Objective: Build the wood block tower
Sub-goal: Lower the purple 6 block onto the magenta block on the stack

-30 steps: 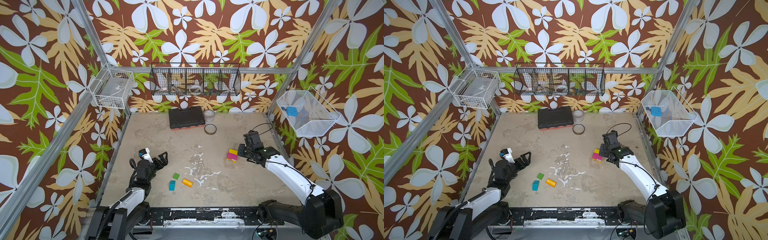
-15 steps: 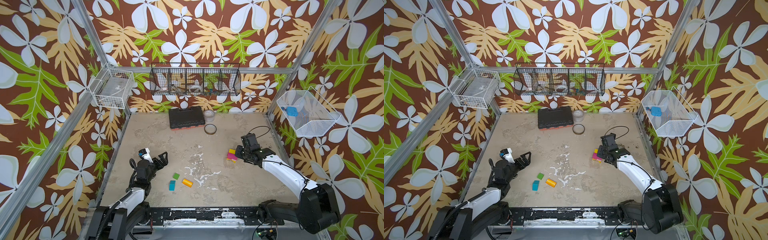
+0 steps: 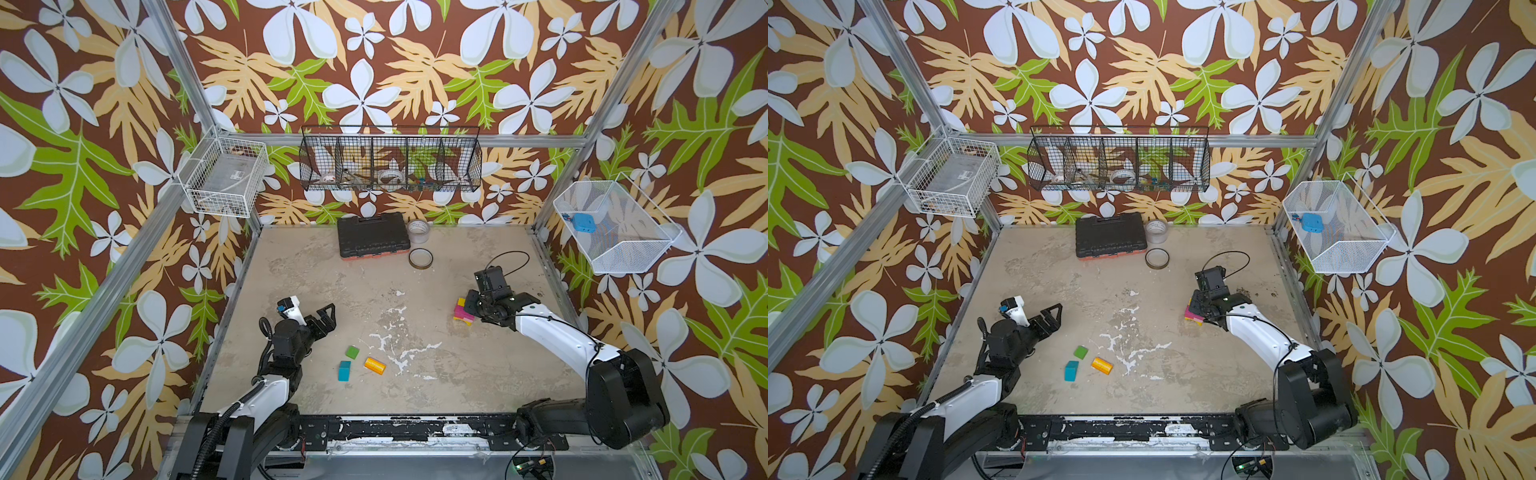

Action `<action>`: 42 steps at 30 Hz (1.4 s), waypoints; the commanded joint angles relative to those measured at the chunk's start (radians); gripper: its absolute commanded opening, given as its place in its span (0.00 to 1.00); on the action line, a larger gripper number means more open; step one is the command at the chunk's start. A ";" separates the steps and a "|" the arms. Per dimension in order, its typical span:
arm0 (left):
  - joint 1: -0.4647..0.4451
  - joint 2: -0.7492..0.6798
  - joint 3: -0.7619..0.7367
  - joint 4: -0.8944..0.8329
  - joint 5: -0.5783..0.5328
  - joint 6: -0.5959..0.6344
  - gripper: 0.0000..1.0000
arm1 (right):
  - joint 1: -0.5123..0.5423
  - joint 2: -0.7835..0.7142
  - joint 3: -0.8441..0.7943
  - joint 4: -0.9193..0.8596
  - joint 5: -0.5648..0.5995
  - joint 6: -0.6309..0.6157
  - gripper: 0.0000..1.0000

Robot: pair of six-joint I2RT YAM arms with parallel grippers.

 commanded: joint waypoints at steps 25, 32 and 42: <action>0.001 0.002 0.005 0.039 0.008 0.007 1.00 | 0.006 0.040 0.013 0.003 0.049 0.011 0.44; 0.001 0.001 0.006 0.039 0.009 0.007 1.00 | 0.006 0.042 0.011 0.004 0.051 0.011 0.37; 0.001 0.003 0.006 0.041 0.011 0.007 1.00 | 0.007 0.055 0.016 0.011 0.051 0.015 0.33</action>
